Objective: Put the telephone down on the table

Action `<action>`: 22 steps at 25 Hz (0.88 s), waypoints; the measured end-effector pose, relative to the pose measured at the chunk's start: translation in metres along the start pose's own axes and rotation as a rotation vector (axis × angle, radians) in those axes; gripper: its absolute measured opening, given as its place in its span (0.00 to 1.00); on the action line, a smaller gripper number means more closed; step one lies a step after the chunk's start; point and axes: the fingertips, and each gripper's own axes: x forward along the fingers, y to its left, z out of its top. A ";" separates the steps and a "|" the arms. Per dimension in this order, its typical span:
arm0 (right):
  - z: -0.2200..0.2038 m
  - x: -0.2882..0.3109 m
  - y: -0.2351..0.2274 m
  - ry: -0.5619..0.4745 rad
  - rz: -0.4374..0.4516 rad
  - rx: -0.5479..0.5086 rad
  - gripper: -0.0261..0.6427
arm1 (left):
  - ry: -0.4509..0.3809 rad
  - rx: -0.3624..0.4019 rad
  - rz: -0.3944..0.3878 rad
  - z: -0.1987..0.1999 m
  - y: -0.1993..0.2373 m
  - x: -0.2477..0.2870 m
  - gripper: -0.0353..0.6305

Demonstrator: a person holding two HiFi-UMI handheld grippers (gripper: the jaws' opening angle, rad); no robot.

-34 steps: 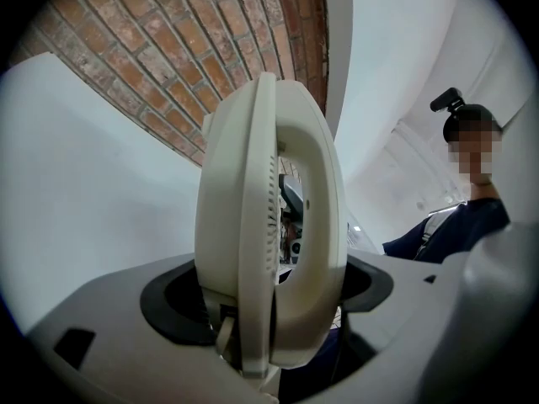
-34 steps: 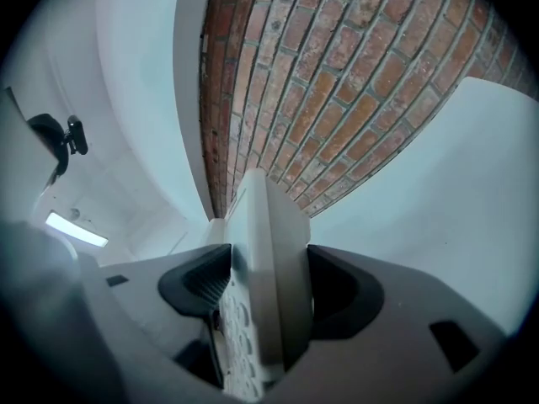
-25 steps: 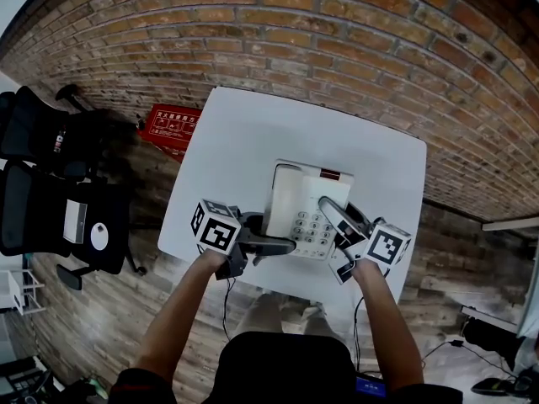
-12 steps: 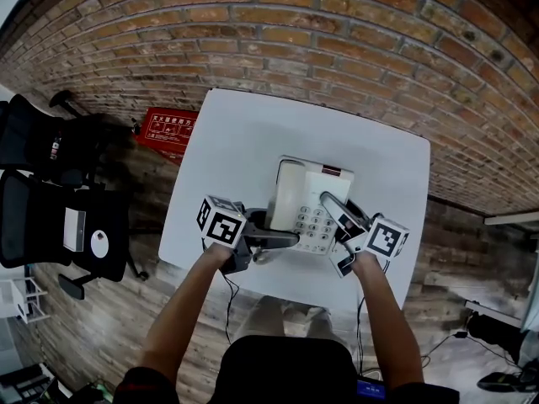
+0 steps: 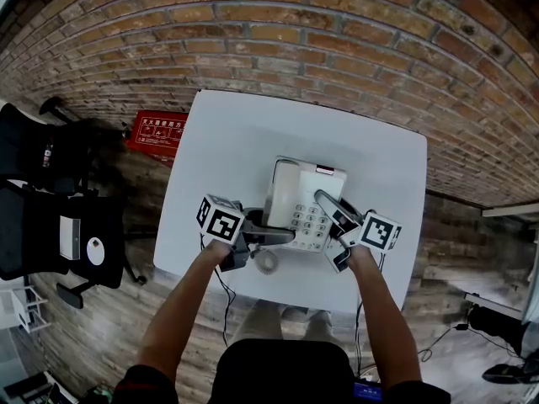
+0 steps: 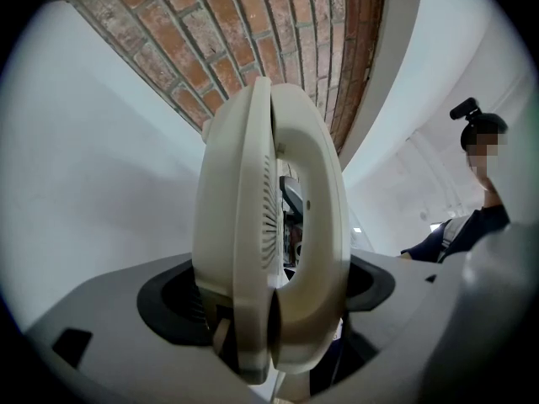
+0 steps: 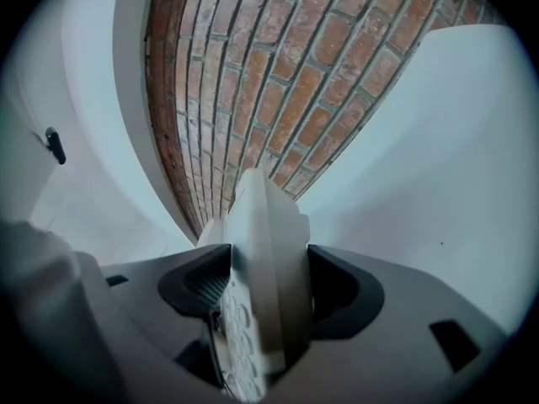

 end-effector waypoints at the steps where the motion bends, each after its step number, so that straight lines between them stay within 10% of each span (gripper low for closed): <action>1: 0.000 0.001 -0.003 0.000 0.001 0.004 0.44 | 0.001 -0.004 0.000 0.000 0.003 0.001 0.68; 22: -0.011 0.018 -0.042 0.016 -0.077 0.062 0.44 | 0.012 -0.069 -0.013 -0.003 0.039 0.001 0.68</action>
